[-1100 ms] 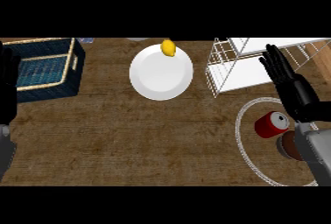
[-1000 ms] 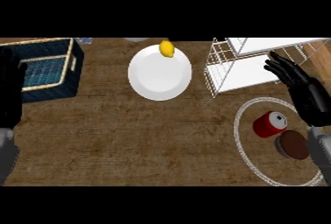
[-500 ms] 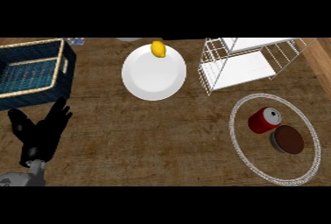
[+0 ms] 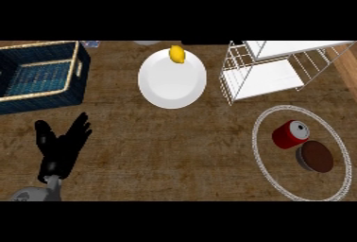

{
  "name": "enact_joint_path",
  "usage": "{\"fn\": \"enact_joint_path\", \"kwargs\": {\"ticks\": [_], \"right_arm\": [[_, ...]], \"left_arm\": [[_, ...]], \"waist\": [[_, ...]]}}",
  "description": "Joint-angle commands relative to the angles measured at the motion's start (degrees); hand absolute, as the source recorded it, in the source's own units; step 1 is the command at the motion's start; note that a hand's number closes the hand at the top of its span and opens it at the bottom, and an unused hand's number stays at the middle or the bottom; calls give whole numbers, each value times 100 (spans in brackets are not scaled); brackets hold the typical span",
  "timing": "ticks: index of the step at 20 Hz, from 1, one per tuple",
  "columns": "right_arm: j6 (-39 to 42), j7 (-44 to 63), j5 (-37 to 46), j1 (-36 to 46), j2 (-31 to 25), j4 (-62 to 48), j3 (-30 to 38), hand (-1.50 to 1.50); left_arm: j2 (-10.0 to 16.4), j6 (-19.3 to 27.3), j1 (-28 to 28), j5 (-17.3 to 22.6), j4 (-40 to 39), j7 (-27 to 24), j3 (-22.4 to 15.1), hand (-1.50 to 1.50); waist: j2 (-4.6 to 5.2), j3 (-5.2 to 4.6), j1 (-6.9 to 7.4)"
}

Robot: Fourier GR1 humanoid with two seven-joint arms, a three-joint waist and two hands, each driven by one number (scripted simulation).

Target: Pick the cupcake from the placemat and place it in the tiered shelf

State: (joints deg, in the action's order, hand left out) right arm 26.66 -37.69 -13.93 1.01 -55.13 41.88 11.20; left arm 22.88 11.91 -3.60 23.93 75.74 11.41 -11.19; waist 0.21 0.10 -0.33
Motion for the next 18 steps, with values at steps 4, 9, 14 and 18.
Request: {"fn": "enact_joint_path", "kwargs": {"ticks": [4, 9, 14, 18], "right_arm": [[793, 521, 94, -248, -634, 1067, -208, -150], [94, 2388, -60, -449, -512, 2546, -308, -150], [-924, 3902, -89, -652, -97, 3946, -289, -150], [-1499, 4639, 643, -508, 140, 4282, -628, -150]], "left_arm": [[-101, 116, -147, -154, -28, 192, 74, 0], [-163, -60, 102, -235, -22, 28, 27, 0], [-52, -200, 31, -196, -122, -31, 312, 0], [-178, -202, 224, -286, 113, 55, 194, 0]], "waist": [[-38, -22, -25], [-50, -32, -56], [-50, -28, -78], [-32, -16, 23]]}}
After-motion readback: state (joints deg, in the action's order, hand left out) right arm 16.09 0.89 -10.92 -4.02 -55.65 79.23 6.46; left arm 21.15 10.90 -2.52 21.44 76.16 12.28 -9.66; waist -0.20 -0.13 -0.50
